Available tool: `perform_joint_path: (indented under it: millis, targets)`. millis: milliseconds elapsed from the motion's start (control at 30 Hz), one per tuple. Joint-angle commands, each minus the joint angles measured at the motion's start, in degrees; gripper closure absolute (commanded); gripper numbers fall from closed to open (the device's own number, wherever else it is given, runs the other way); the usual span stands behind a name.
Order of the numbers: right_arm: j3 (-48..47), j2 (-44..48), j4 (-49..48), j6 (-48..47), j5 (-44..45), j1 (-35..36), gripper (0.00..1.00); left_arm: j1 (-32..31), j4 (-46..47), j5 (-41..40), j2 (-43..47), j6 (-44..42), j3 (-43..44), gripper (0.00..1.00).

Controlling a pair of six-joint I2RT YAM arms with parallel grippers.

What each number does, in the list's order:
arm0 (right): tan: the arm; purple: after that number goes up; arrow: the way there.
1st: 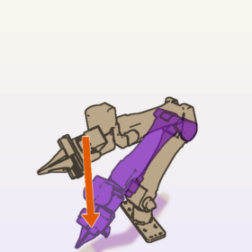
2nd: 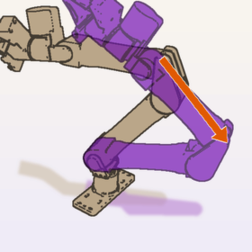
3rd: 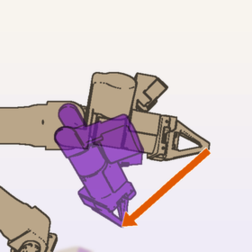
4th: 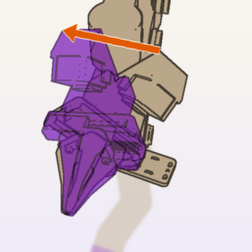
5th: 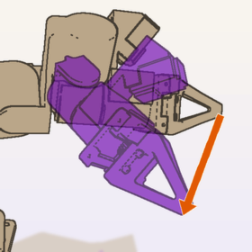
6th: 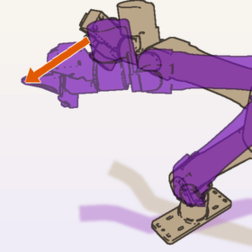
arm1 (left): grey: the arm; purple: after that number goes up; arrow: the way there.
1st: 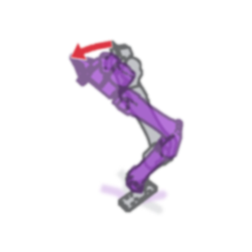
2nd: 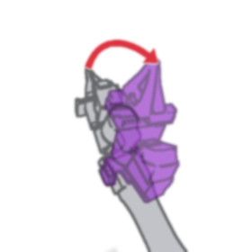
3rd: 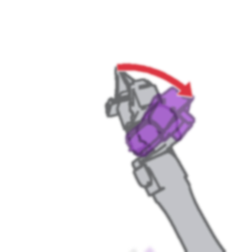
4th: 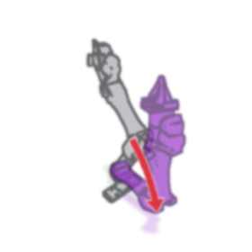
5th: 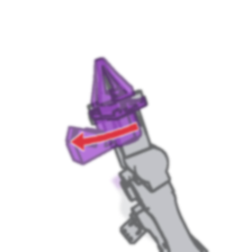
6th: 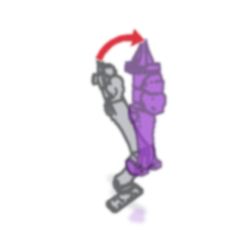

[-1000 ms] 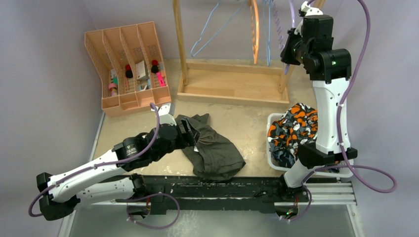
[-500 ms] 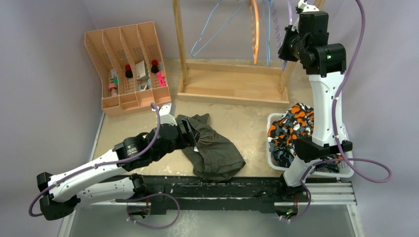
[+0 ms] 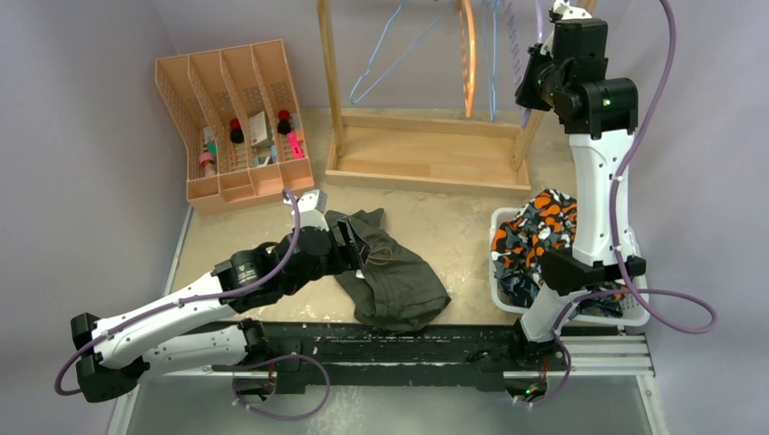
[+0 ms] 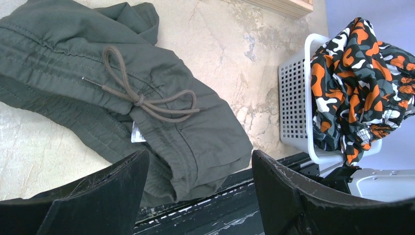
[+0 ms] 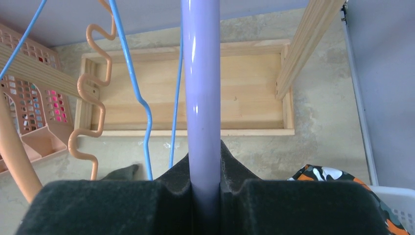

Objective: Remove the shorts from the hanger
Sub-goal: Place the hanger on the clothes rod.

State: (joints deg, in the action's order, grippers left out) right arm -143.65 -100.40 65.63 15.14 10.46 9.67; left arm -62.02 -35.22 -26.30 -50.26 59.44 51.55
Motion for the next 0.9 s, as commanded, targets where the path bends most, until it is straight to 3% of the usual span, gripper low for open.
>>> perform_joint_path:
  millis: [0, 867]
  targets:
    - [-2.5, -0.9, -2.7, -0.1, -0.9, -0.4, 1.00, -0.2, 2.3, 0.1, 0.2, 0.5, 1.2, 0.24]
    - [1.8, 0.4, -3.8, -0.2, -1.8, -1.1, 1.00, -0.2, 2.9, 0.5, -1.2, 0.1, 1.4, 0.24]
